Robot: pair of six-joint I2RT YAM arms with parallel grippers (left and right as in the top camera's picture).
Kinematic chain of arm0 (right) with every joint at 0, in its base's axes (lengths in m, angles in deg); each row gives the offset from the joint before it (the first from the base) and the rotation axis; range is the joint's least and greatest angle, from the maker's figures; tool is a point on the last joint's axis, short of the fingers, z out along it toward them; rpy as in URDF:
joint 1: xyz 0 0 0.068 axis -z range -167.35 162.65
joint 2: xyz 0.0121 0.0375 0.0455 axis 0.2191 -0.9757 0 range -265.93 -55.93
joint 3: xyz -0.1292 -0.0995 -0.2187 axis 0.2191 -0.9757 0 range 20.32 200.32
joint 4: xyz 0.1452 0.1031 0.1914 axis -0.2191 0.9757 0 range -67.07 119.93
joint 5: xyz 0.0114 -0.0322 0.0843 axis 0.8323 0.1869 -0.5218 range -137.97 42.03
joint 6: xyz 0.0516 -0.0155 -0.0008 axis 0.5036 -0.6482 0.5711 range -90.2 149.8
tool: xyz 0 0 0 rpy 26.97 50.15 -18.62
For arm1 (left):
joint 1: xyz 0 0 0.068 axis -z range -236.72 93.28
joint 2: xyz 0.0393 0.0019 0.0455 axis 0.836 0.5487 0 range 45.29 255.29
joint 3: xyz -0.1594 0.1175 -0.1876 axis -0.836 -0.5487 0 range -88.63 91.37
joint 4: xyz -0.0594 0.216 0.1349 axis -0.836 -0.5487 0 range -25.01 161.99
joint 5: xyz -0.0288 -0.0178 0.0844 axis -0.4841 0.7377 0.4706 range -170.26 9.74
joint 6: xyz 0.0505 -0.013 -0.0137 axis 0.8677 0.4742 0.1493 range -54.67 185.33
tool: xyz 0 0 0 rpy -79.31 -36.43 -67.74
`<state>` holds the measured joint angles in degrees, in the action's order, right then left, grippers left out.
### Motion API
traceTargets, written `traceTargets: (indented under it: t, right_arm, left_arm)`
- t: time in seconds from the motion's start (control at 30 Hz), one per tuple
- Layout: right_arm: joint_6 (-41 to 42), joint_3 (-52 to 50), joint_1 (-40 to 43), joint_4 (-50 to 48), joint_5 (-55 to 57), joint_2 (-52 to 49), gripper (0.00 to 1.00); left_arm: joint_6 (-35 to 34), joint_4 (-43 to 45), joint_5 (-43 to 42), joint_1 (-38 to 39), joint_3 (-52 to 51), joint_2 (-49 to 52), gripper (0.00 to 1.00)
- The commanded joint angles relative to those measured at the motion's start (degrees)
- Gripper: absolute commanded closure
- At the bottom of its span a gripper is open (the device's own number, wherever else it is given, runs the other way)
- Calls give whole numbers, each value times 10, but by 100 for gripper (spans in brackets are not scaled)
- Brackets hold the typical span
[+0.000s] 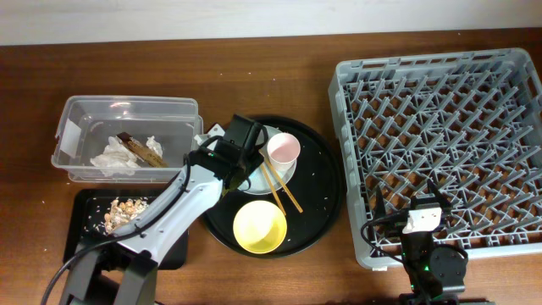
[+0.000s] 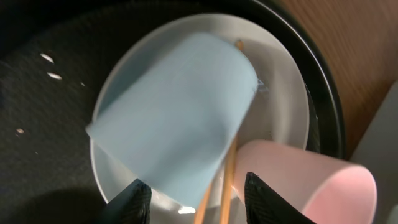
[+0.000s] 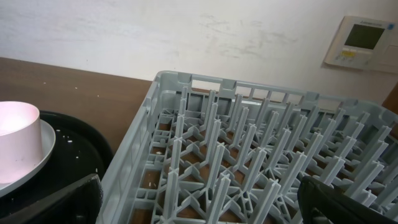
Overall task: Sort waste into correct bins and load items into the dishwasher rack
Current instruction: 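Drop the Nescafe sachet into the clear plastic bin, then grasp the blue cup on the plate with the left gripper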
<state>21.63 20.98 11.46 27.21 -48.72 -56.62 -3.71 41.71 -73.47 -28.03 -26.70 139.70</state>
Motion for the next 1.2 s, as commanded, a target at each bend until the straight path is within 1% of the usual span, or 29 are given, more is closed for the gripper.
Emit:
traceTargets:
  t: [0.0, 0.03, 0.07, 0.1, 0.13, 0.17, 0.2, 0.23, 0.27, 0.3, 0.33, 0.37, 0.47, 0.53, 0.57, 0.67, 0.77, 0.83, 0.87, 0.93, 1.03, 1.1, 1.17]
  right_arm:
    - [-2, -3, 2, 2, -1, 3, 2]
    - [-2, -3, 2, 2, -1, 3, 2]
    - [-2, -3, 2, 2, -1, 3, 2]
    - [-2, -3, 2, 2, -1, 3, 2]
    - [-2, -3, 2, 2, -1, 3, 1]
    - [-2, -3, 2, 2, -1, 3, 2]
    - [-2, -3, 2, 2, -1, 3, 2]
    - [-2, -3, 2, 2, -1, 3, 2]
    - [-2, -3, 2, 2, -1, 3, 2]
    - [-2, -3, 2, 2, -1, 3, 2]
    - [-2, -3, 2, 2, -1, 3, 2]
    - [-2, -3, 2, 2, -1, 3, 2]
    - [-2, -3, 2, 2, -1, 3, 2]
    - [-2, -3, 2, 2, -1, 3, 2]
    - [-2, -3, 2, 2, -1, 3, 2]
    - [-2, -3, 2, 2, -1, 3, 2]
    - [-2, -3, 2, 2, -1, 3, 2]
    - [-2, -3, 2, 2, -1, 3, 2]
    - [-2, -3, 2, 2, -1, 3, 2]
    - [-2, -3, 2, 2, -1, 3, 2]
    - [-2, -3, 2, 2, -1, 3, 2]
    - [-2, -3, 2, 2, -1, 3, 2]
    - [-2, -3, 2, 2, -1, 3, 2]
  left_arm:
    - [17, 9, 18, -22, -1, 3, 56]
    - [34, 26, 9, -25, -1, 3, 57]
    - [45, 46, -1, -26, -1, 3, 61]
    - [45, 56, -7, -26, -1, 3, 63]
    - [56, 63, -8, -26, -1, 3, 59]
    - [80, 65, -10, -26, -1, 3, 52]
    - [136, 65, -10, -26, -1, 3, 38]
    - [164, 63, -10, -26, -1, 3, 35]
    - [164, 63, -12, -26, -1, 3, 36]
    - [164, 64, -12, -26, -1, 3, 39]
    - [164, 69, -12, -26, -1, 5, 44]
    - [164, 71, -12, -26, -1, 10, 47]
    - [158, 86, -25, -26, -1, 28, 48]
    - [158, 134, -32, -26, -1, 28, 49]
    - [158, 149, -49, -26, -1, 28, 53]
    - [158, 181, -45, -26, -1, 28, 53]
    - [158, 181, -40, -26, -1, 28, 54]
    - [158, 179, -40, -26, -1, 31, 64]
    - [157, 194, -40, -26, -1, 44, 71]
    - [158, 204, -40, -26, -1, 50, 79]
    - [158, 212, -40, -26, -1, 50, 82]
    - [158, 213, -40, -26, -1, 50, 96]
    - [158, 210, -40, -26, -1, 45, 99]
